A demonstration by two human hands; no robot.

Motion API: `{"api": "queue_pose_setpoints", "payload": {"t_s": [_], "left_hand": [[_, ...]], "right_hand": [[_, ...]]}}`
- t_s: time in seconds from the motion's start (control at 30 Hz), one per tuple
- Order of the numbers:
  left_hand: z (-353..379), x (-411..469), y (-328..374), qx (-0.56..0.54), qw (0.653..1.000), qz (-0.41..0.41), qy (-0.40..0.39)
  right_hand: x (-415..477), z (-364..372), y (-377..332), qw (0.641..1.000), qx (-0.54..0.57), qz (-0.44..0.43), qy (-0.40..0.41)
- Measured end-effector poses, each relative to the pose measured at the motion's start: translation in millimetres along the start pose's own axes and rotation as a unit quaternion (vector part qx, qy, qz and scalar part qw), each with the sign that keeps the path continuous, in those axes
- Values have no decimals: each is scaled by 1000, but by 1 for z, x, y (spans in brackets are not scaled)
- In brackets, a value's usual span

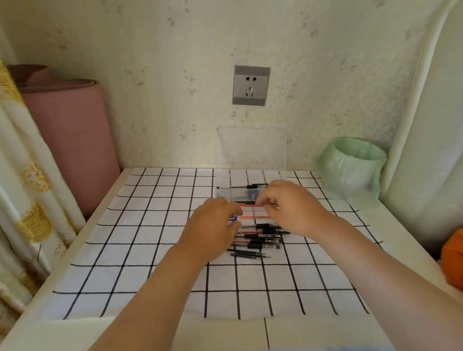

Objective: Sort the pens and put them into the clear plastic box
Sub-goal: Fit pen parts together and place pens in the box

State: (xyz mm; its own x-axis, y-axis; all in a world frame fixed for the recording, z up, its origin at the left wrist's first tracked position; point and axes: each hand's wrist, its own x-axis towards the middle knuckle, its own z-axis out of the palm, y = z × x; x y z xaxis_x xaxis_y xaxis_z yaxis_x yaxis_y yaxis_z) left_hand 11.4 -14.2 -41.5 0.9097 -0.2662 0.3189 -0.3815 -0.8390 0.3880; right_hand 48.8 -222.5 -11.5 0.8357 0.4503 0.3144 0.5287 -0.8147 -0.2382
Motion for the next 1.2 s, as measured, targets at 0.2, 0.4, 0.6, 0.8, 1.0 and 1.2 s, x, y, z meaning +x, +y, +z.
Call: {"api": "queue_pose_setpoints", "payload": {"t_s": [0.2, 0.4, 0.6, 0.8, 1.0, 1.2], "left_hand": [[5, -3, 10, 9, 996, -3, -84], [6, -4, 11, 16, 994, -22, -103], [6, -2, 11, 13, 993, -30, -110], [7, 1, 14, 19, 993, -21, -113], [6, 2, 16, 27, 995, 15, -98], [4, 2, 20, -20, 989, -11, -144]], "right_hand": [[-27, -6, -7, 991, -1, 39, -132], [-36, 0, -3, 985, -14, 54, -165], [-36, 2, 1, 982, -15, 70, -176], [-33, 2, -1, 978, -10, 75, -194], [-32, -2, -7, 987, -22, 55, -148], [-35, -5, -17, 991, -19, 21, -128]]}}
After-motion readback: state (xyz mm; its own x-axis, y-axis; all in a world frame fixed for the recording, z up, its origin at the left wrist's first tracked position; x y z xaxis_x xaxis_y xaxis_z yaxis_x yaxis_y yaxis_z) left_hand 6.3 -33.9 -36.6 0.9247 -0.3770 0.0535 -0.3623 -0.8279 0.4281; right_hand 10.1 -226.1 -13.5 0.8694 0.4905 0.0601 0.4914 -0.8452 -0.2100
